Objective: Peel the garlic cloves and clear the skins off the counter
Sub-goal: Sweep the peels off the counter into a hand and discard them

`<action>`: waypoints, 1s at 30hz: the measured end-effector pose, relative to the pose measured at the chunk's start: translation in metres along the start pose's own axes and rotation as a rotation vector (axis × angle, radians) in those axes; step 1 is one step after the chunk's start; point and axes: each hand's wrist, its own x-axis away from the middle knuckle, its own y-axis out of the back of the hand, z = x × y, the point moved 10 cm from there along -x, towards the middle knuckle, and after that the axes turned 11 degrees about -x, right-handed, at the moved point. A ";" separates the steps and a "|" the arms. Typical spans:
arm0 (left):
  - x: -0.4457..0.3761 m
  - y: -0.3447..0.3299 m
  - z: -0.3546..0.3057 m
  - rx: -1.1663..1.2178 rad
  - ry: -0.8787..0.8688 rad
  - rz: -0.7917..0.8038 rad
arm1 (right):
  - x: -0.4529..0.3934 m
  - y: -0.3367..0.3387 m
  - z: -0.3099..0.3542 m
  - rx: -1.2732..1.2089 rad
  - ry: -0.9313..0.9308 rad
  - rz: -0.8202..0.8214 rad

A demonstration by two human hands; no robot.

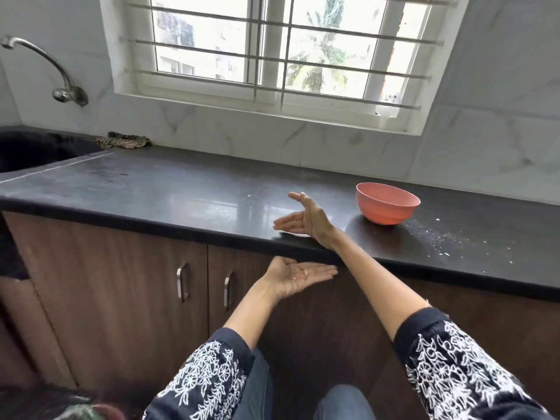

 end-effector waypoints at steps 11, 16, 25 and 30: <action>0.008 0.000 0.000 -0.104 -0.060 -0.091 | 0.018 -0.001 0.005 -0.031 -0.055 0.115; 0.009 0.004 0.002 -0.097 -0.058 -0.110 | 0.013 0.016 -0.007 -0.006 -0.019 -0.015; 0.010 0.002 0.001 -0.071 -0.073 -0.120 | 0.024 0.010 0.001 -0.109 -0.060 0.053; 0.006 0.006 0.000 -0.052 -0.070 -0.086 | 0.031 -0.009 -0.011 0.011 -0.069 0.147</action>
